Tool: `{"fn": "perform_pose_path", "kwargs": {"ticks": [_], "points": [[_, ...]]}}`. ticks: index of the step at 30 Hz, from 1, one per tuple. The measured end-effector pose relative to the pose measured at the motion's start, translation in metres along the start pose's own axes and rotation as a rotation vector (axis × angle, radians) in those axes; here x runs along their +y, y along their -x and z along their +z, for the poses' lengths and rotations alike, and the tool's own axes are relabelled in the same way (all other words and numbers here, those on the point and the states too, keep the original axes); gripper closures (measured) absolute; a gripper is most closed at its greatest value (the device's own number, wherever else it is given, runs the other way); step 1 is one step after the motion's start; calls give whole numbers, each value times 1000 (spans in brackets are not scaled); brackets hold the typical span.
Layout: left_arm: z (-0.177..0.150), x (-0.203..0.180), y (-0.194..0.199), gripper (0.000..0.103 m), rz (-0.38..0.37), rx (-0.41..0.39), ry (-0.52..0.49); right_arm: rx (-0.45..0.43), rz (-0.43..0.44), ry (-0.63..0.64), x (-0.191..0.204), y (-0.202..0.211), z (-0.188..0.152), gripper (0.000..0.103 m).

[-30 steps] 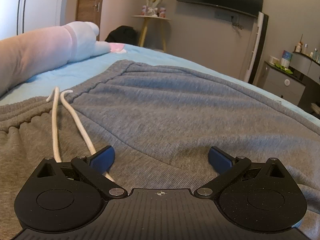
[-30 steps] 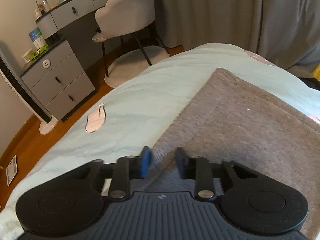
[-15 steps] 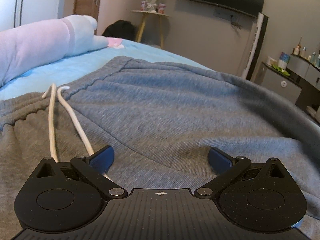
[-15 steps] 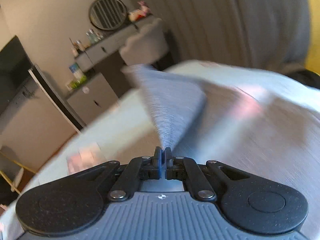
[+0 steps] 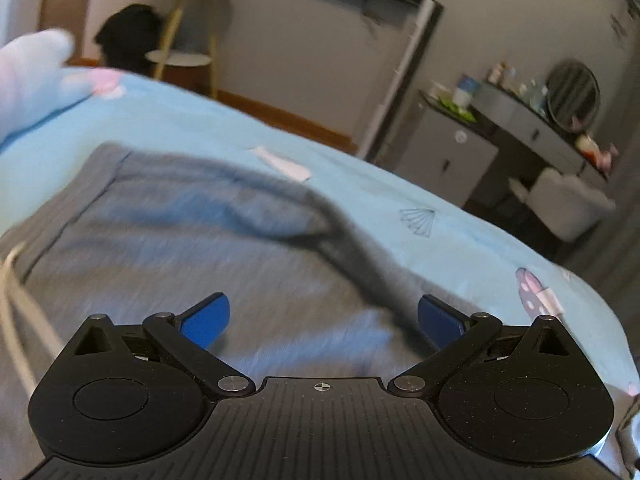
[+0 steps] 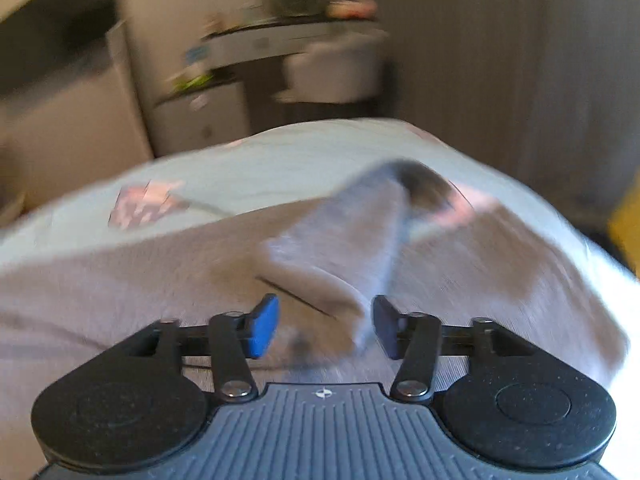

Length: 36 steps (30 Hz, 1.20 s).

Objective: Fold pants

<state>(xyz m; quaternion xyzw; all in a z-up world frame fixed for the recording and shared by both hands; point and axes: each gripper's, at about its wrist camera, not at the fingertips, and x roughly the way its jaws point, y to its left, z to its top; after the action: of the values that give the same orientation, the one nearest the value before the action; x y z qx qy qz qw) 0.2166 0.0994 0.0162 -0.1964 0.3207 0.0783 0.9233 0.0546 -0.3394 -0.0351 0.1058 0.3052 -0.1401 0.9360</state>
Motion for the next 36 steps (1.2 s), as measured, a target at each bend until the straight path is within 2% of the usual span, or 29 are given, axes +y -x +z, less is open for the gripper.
{"fn": "perform_pose_path", "kwargs": {"ticks": [1,3,6,7,8,9,11,12,13,14,15,16,17,19,23,26,28,31,34,36], "points": [[7,-3,-8,0,1,18,10,-11,-16,75,10,-4,-2,33],[21,-7,-29,0,-40,69,60,1,-41,159,20,-19,-3,33],[35,-11,-67,0,-33,156,107,6,-56,180,18,-32,0,37],[37,-13,-78,5,-26,179,110,6,-48,171,15,-35,3,41],[38,-15,-87,16,-17,197,111,8,-42,162,12,-38,5,57],[37,-16,-94,22,-22,222,109,19,-34,153,10,-41,6,65],[34,-18,-112,25,-21,305,108,40,-29,135,5,-47,10,70],[34,-21,-115,26,-6,308,86,42,-26,132,2,-50,10,80],[33,-23,-115,30,2,304,63,41,-26,132,1,-52,9,86],[33,-25,-115,51,1,306,48,38,-27,126,-1,-53,10,94],[34,-26,-113,66,-18,317,41,35,-28,110,-1,-52,9,97],[34,-21,-108,96,-32,334,49,30,-24,84,-2,-46,7,97],[35,-21,-104,95,-42,342,71,16,-15,45,-6,-41,9,98],[36,-17,-78,96,-78,290,92,-40,-5,-47,-19,-21,13,98],[34,-10,5,96,-185,164,65,-146,19,-260,-63,28,20,99],[16,4,64,96,-219,95,66,-189,51,-428,-108,60,15,99],[-8,16,101,95,-222,66,54,-228,24,-496,-135,81,4,99],[-62,39,132,95,-196,111,94,-222,-22,-553,-165,96,-19,99],[-115,49,129,91,-76,188,41,-178,-97,-569,-176,97,-41,100],[-136,58,122,88,-15,260,51,-132,-79,-599,-182,93,-51,98]]}}
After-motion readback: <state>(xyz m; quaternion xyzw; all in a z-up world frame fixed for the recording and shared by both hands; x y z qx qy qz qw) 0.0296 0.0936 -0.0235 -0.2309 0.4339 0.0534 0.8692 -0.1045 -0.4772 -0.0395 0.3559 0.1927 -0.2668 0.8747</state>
